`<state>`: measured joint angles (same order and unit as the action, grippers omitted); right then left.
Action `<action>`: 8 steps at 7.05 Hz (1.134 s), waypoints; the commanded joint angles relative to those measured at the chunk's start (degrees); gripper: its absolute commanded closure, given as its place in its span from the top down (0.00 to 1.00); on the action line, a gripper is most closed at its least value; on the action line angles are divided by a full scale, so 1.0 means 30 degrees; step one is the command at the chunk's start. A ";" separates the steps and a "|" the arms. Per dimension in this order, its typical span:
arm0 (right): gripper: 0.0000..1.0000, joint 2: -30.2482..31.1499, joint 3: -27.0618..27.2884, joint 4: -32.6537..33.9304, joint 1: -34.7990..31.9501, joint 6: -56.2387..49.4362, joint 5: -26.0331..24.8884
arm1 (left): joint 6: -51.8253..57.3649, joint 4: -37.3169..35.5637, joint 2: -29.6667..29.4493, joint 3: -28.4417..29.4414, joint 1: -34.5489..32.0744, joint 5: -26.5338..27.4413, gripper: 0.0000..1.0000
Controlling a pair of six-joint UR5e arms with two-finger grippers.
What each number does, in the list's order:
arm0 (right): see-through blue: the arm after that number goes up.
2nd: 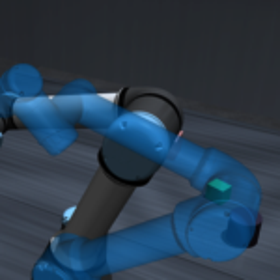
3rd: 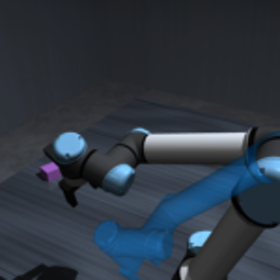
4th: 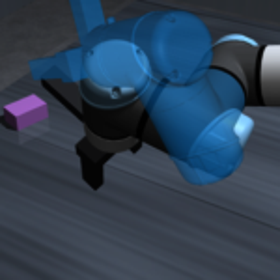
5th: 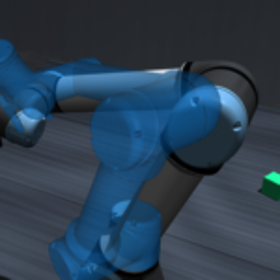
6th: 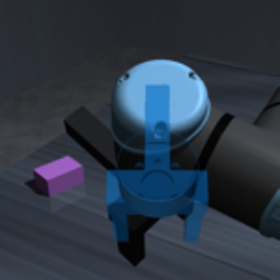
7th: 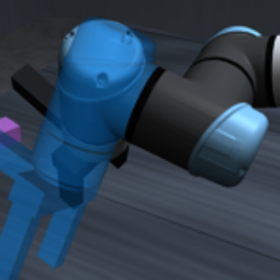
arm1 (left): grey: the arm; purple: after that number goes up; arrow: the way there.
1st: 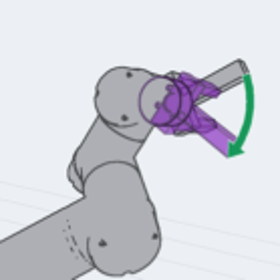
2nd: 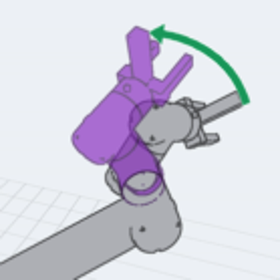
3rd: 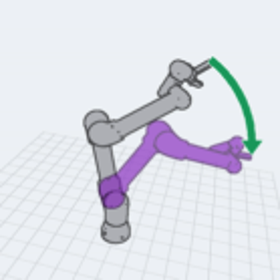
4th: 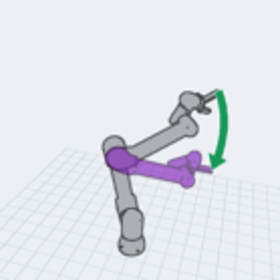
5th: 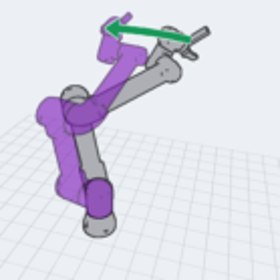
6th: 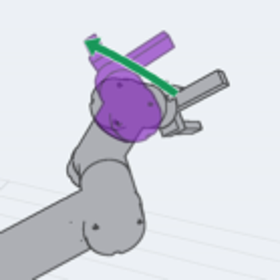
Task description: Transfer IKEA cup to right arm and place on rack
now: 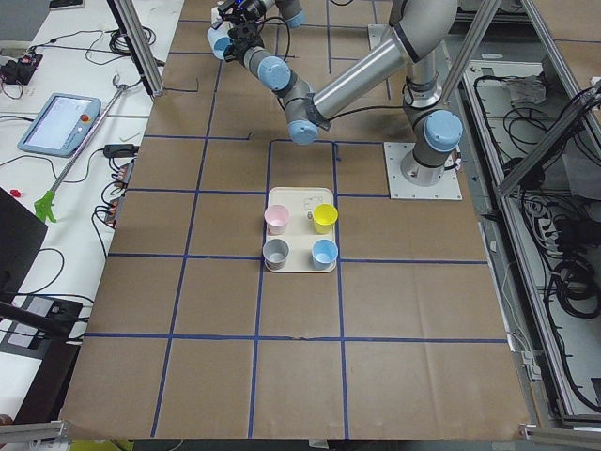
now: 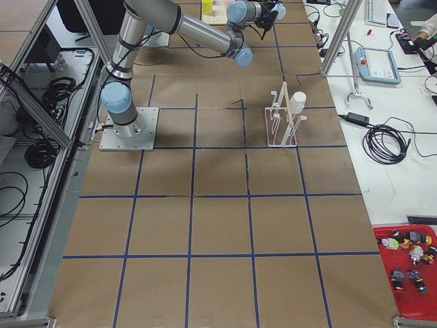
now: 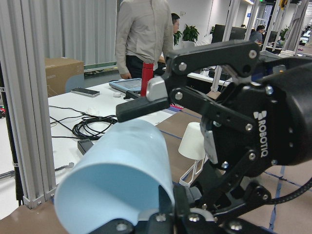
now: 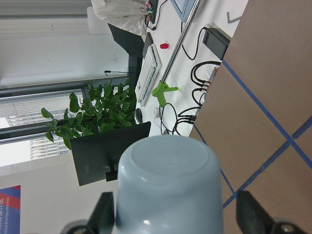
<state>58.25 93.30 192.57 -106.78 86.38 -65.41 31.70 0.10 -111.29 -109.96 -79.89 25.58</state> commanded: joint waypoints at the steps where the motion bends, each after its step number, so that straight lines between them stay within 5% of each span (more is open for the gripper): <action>1: 0.47 0.0006 0.0071 -0.0002 -0.0001 -0.0199 0.0153 | -0.0021 -0.0002 0.0006 0.0001 -0.0001 -0.0001 0.04; 4: 0.36 0.0006 0.0100 -0.0002 -0.0001 -0.0229 0.0300 | -0.0399 -0.0002 0.0035 0.0060 -0.0001 0.0028 0.07; 8: 0.33 0.0007 0.0012 -0.0031 -0.0001 -0.0229 0.0300 | -0.0929 -0.0031 0.0006 0.0294 0.0029 0.0087 0.42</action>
<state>58.27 93.44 192.51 -106.77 85.70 -64.52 29.19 0.07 -111.27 -109.13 -79.81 25.83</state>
